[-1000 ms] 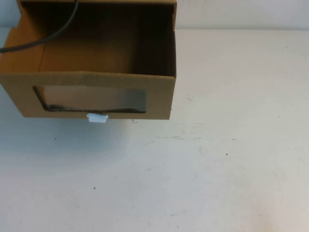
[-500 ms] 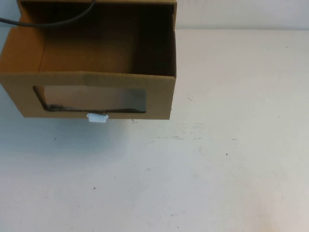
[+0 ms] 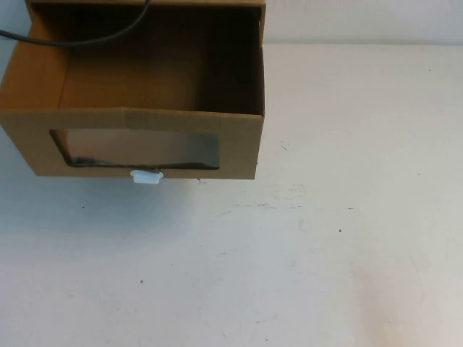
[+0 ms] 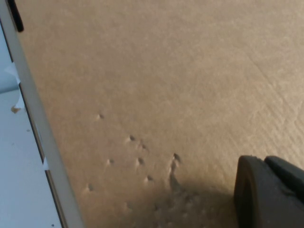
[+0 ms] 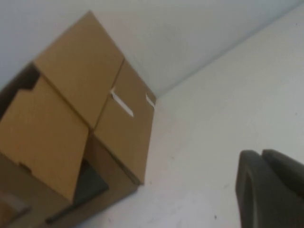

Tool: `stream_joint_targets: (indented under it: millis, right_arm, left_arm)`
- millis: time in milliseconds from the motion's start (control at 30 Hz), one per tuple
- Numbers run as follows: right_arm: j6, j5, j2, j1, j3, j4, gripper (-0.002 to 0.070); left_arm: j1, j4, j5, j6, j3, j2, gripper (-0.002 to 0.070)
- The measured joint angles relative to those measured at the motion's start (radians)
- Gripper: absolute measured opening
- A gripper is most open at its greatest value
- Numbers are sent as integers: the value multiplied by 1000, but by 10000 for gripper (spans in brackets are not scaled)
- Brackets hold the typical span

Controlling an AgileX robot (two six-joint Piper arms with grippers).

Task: Close the shoe box
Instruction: Press the shoe box with left arm, then close the shoe box with your right arm

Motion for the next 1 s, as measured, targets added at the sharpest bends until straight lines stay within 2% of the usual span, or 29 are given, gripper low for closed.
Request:
stream_joint_targets:
  millis: [167,333,533,633,833,1000]
  right_arm:
    - [0,-22,0,0,-4,149,-11]
    - [0,230,90,0,-142,160,-11]
    - [4,658,453,0,-412,-65,-11]
    - [4,812,614,0,-555,-209,-11]
    - [4,907,868,30,-792,-355,-11]
    - [62,910,1056,232,-996,-462,-11]
  left_arm:
    - [0,0,6,0,-7,2,-2]
    - [0,0,6,0,-8,4,-2]
    - [0,-1,14,0,-8,4,-2]
    - [0,-1,14,0,-8,4,-2]
    - [0,-1,14,0,-8,4,-2]
    - [0,-1,16,0,-8,4,-2]
